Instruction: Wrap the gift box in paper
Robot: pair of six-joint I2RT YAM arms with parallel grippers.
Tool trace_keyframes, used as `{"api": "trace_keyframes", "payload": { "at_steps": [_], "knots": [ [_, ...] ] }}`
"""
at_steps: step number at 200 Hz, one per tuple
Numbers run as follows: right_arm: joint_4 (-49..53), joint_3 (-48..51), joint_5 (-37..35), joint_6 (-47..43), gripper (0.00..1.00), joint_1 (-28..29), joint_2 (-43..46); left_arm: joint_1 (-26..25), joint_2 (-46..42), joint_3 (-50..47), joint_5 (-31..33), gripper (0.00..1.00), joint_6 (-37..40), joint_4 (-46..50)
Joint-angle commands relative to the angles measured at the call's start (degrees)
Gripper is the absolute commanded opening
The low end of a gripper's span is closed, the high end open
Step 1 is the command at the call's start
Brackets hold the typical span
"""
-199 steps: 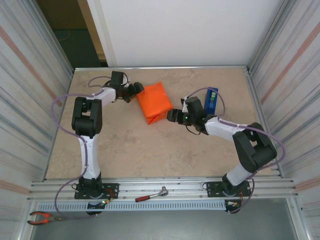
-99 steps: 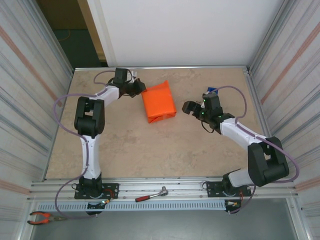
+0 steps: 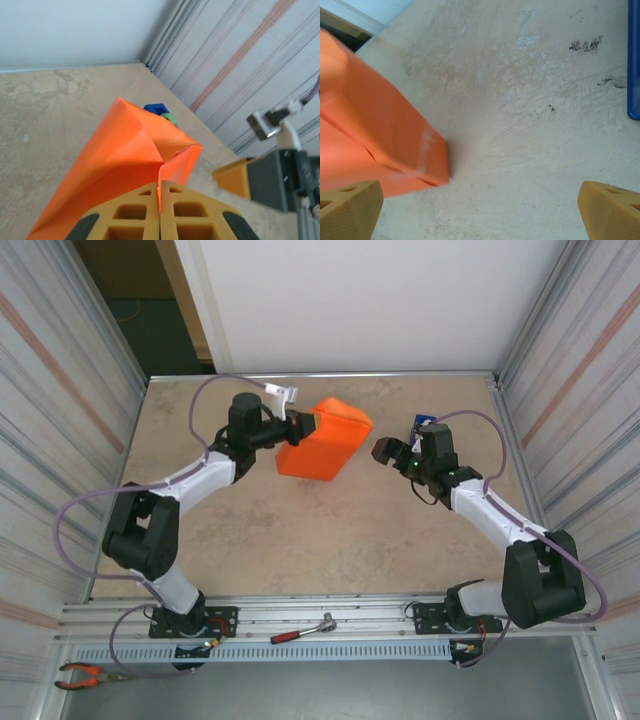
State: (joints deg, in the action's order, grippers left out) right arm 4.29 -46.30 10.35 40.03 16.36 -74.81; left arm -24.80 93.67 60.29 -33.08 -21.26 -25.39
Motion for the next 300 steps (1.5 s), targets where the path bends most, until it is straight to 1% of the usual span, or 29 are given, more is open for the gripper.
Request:
{"api": "trace_keyframes", "payload": {
  "at_steps": [1, 23, 51, 72, 84, 99, 106, 117, 144, 169, 206, 220, 249, 272, 300],
  "knots": [
    [1.59, -0.44, 0.98, -0.26, 0.98, -0.42, 3.58, -0.34, -3.57, -6.37, 2.97, 0.08, 5.53, -6.54],
    [-0.07, 1.88, 2.23, -0.02, 0.98, 0.20, 6.43, -0.34, -6.41, -12.28, 4.13, 0.08, 5.78, -8.84],
    [-2.03, 3.93, 1.38, -1.74, 0.98, 4.46, 10.10, -0.34, -8.48, -17.31, 5.68, 0.08, 4.64, -11.78],
    [-3.53, 4.05, 0.87, -4.10, 0.98, 8.15, 10.67, -0.32, -9.93, -19.35, 7.54, 0.15, 4.49, -12.49],
    [-3.43, 3.24, 0.25, -5.27, 0.98, 9.64, 9.79, -0.34, -10.80, -19.85, 8.88, 0.29, 4.47, -12.29],
    [-3.40, 1.92, -0.68, -6.71, 0.98, 10.98, 8.08, -0.34, -11.84, -20.17, 10.43, 0.39, 4.56, -11.62],
    [-3.34, 1.18, -0.76, -7.33, 0.98, 11.38, 7.10, -0.25, -12.40, -20.45, 11.62, 0.49, 4.48, -11.62],
    [-3.54, 0.17, -0.86, -8.47, 0.98, 12.21, 5.74, 0.05, -13.39, -20.71, 12.84, 0.61, 4.04, -11.53],
    [-4.76, -1.18, -0.33, -11.14, 0.98, 13.42, 3.09, 2.59, -17.31, -21.60, 14.48, 0.76, 1.11, -11.44],
    [-5.96, -2.68, 0.46, -12.69, 0.98, 13.70, 0.40, 5.81, -21.34, -23.26, 15.85, 0.84, -2.60, -11.18],
    [-6.46, -7.08, 0.46, -15.27, 0.98, 13.47, -5.35, 5.51, -25.65, -24.76, 18.01, 0.91, -2.12, -6.07],
    [-6.90, -8.53, 0.86, -15.60, 0.98, 12.95, -7.76, 4.43, -26.81, -25.15, 19.38, 0.95, -0.98, -3.73],
    [-8.23, -10.56, 2.35, -15.47, 0.98, 11.98, -11.94, 0.80, -28.34, -26.00, 21.93, 0.99, 1.09, -0.53],
    [-8.59, -11.43, 3.36, -15.33, 0.99, 11.85, -13.76, -1.73, -26.54, -25.51, 23.61, 0.99, 2.26, 0.33],
    [-8.93, -11.44, 3.91, -14.92, 1.00, 11.72, -14.86, -3.67, -21.74, -22.25, 24.19, 0.99, 4.00, 0.28]
  ]
}}
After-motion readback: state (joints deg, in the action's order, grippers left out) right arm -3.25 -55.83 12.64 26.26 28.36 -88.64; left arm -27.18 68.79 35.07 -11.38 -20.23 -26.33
